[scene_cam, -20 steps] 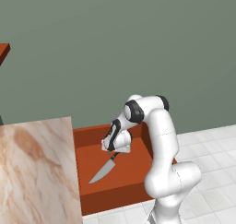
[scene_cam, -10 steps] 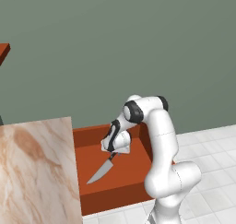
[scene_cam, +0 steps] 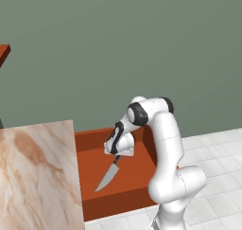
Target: Pick up the knife from the drawer and place it on the cutting board. Then place the meat from the plate to the cutting board.
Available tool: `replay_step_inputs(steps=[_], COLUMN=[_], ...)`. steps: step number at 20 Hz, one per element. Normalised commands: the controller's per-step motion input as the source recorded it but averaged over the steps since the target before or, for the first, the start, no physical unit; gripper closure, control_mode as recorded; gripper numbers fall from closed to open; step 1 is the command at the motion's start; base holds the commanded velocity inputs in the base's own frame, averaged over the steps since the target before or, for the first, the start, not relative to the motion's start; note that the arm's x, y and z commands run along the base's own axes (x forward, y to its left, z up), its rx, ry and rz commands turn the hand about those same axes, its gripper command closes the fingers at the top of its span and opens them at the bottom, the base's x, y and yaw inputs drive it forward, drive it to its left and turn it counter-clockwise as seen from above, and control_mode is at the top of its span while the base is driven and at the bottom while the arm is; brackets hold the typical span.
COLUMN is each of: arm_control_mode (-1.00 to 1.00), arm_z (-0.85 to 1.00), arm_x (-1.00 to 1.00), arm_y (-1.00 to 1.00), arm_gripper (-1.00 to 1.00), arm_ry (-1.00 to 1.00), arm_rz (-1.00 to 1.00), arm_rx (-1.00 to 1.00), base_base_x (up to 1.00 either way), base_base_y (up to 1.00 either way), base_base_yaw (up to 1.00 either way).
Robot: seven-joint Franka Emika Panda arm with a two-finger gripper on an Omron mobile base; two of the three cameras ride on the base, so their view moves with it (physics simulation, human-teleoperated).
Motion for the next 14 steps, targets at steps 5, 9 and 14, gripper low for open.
replay_step_inputs(steps=[5, 9, 14], arm_control_mode=[-1.00, -1.00, -1.00], arm_z=[0.73, 0.89, 0.87], arm_x=[0.00, 0.00, 0.00], arm_y=[-0.13, -0.03, -0.02], arm_gripper=[1.00, 1.00, 1.00], arm_ry=[0.00, 0.01, 0.01], arm_rz=[-0.05, -0.14, -0.18], arm_rx=[0.00, 0.00, 0.00], base_base_x=[0.00, 0.00, 0.00], base_base_y=[0.00, 0.00, 0.00], base_base_yaw=[0.00, 0.00, 0.00])
